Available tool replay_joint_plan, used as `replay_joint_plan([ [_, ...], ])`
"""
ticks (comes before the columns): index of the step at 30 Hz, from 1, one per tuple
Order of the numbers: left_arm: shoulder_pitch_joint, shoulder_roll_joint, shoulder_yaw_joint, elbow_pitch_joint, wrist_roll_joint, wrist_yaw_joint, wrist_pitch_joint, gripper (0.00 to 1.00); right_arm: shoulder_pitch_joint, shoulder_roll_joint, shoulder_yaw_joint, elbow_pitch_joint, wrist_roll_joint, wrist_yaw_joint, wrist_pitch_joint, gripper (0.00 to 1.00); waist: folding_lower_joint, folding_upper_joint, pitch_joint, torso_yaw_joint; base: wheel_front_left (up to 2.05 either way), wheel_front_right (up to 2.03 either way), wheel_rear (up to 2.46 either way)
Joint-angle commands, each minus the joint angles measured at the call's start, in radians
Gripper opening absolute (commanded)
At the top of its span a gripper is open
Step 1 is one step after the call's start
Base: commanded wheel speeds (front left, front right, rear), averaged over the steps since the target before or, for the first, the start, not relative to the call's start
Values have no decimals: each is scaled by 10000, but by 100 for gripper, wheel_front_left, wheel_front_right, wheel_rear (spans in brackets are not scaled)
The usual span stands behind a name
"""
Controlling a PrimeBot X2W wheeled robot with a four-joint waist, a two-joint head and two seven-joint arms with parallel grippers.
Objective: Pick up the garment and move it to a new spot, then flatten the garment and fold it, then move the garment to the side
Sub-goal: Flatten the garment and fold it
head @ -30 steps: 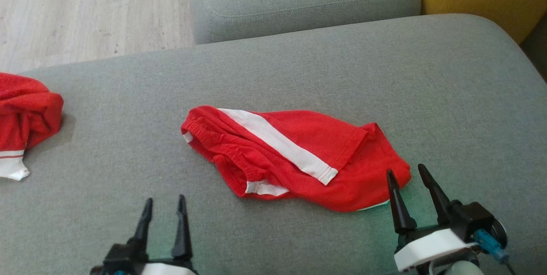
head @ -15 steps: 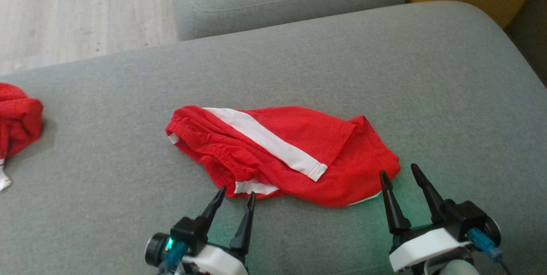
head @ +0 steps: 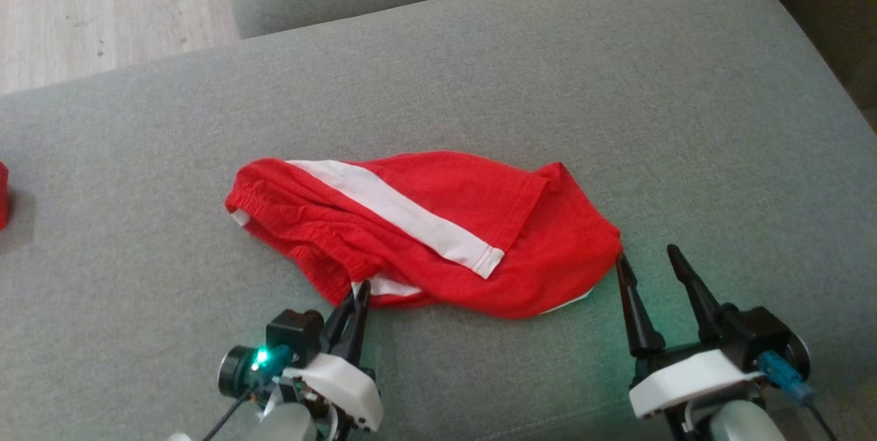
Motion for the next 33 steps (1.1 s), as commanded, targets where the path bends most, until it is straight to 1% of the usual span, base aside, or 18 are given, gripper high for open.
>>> replay_joint_plan([
  [1, -441, -21, 297, -217, -81, -15, -206, 0, -399, -43, 138, -354, -3, 77, -137, 100, -2, 0, -10, 32, 0, 0, 0],
  [4, -395, 91, 497, -245, -159, 90, -414, 0, -343, -43, -3, -352, 0, 77, -137, 100, -2, 0, -50, 139, 0, 0, 0],
  [13, 163, 791, 1531, -448, -620, 572, -659, 0, -225, -43, -463, -327, -158, 77, -138, 100, -2, 0, -80, 511, 0, 0, 0],
  [16, 237, 918, 1725, -412, -689, 653, -684, 0, -245, -43, -495, -312, -197, 77, -138, 100, -2, 0, -47, 567, 0, 0, 0],
  [20, 267, 946, 1804, -346, -697, 674, -705, 0, -268, -43, -419, -242, -191, 77, -138, 100, -2, 0, -51, 583, 0, 0, 0],
  [21, 270, 929, 1797, -337, -676, 680, -710, 24, -270, -43, -386, -218, -182, 77, -138, 100, -2, 0, -61, 580, 0, 0, 0],
  [22, 275, 901, 1787, -351, -654, 679, -714, 51, -272, -43, -357, -194, -173, 77, -138, 100, -2, 0, -75, 578, 0, 0, 0],
  [23, 279, 877, 1784, -401, -619, 678, -719, 100, -271, -43, -324, -167, -162, 77, -138, 100, -2, 0, -93, 579, 0, 0, 0],
  [28, 452, 754, 1958, -1095, -405, 715, -728, 100, -212, -43, 64, 135, -146, 77, -138, 100, -2, 0, -222, 637, 0, 0, 0],
  [33, 958, 628, 2102, -2223, -62, 737, -730, 100, -231, -43, 687, 966, -78, 77, 1, 100, -2, 0, -301, 837, 0, 0, 0],
])
